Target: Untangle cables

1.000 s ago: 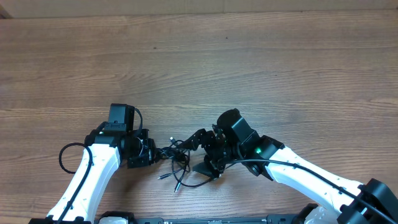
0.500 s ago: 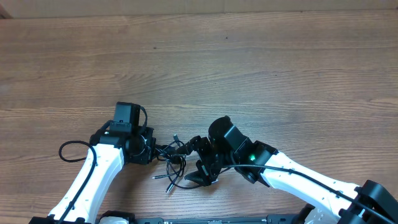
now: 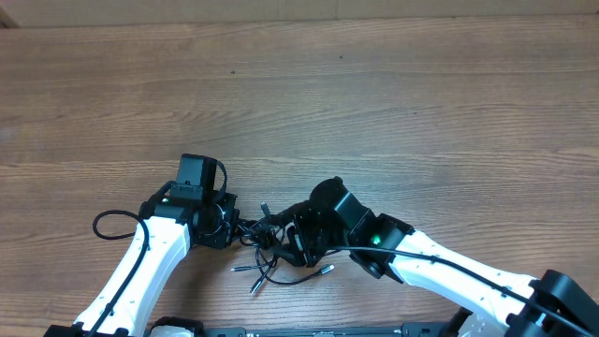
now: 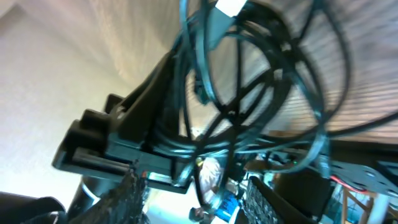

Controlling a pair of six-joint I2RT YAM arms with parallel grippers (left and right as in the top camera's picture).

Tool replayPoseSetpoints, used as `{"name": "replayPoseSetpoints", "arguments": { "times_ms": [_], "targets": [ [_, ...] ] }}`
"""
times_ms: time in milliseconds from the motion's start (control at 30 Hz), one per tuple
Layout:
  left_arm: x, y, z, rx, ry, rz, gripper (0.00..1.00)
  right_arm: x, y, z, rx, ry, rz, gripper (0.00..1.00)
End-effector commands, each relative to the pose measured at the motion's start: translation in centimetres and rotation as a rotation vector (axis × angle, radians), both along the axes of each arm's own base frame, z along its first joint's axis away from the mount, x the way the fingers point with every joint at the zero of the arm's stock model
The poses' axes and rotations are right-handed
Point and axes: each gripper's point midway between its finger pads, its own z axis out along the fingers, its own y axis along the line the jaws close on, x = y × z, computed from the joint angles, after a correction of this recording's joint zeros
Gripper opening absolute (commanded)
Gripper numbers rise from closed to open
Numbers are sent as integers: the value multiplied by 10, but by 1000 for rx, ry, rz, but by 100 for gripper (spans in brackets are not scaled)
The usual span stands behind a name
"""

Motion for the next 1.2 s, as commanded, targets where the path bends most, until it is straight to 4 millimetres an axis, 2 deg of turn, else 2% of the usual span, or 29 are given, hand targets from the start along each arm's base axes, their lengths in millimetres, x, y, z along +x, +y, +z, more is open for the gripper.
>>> {"name": "replayPoseSetpoints", "arguments": {
  "times_ms": [0, 67, 200, 333, 367, 500, 733, 833, 867, 967, 1067, 1167],
  "targets": [
    [4, -6, 8, -14, -27, -33, 4, 0, 10, -3, 4, 5, 5, 46],
    [4, -6, 8, -15, -27, -33, 4, -5, 12, -5, 2, 17, 21, 41],
    [4, -6, 8, -15, -28, -33, 5, -11, 15, -6, 5, 24, 43, 38],
    [3, -11, 9, -46, -23, -42, 5, -9, 14, -7, -2, 17, 32, 21],
    [3, -12, 9, -48, -23, -44, 5, -7, 14, -8, -6, 12, 24, 19],
    [1, -17, 9, -50, -21, -63, 4, -7, 14, -7, -5, 8, 22, 17],
    [-2, -25, 10, -69, -18, -87, 5, -6, 14, -8, -8, 5, 17, 18],
    [-1, -25, 10, -70, -21, -87, 4, -6, 14, -7, -7, 3, 23, 4],
    [-1, -25, 10, -70, -22, -86, 5, -7, 14, -7, -5, -1, 30, 4],
    [3, -22, 10, -55, -36, -72, 5, -6, 17, -3, 7, -131, 110, 4],
    [11, -4, 8, 24, -54, 8, 4, -13, 20, 5, 35, -345, 284, 4],
    [16, 17, 7, 78, -52, 169, 5, -25, 20, 24, 104, -546, 455, 4]
  ]
}}
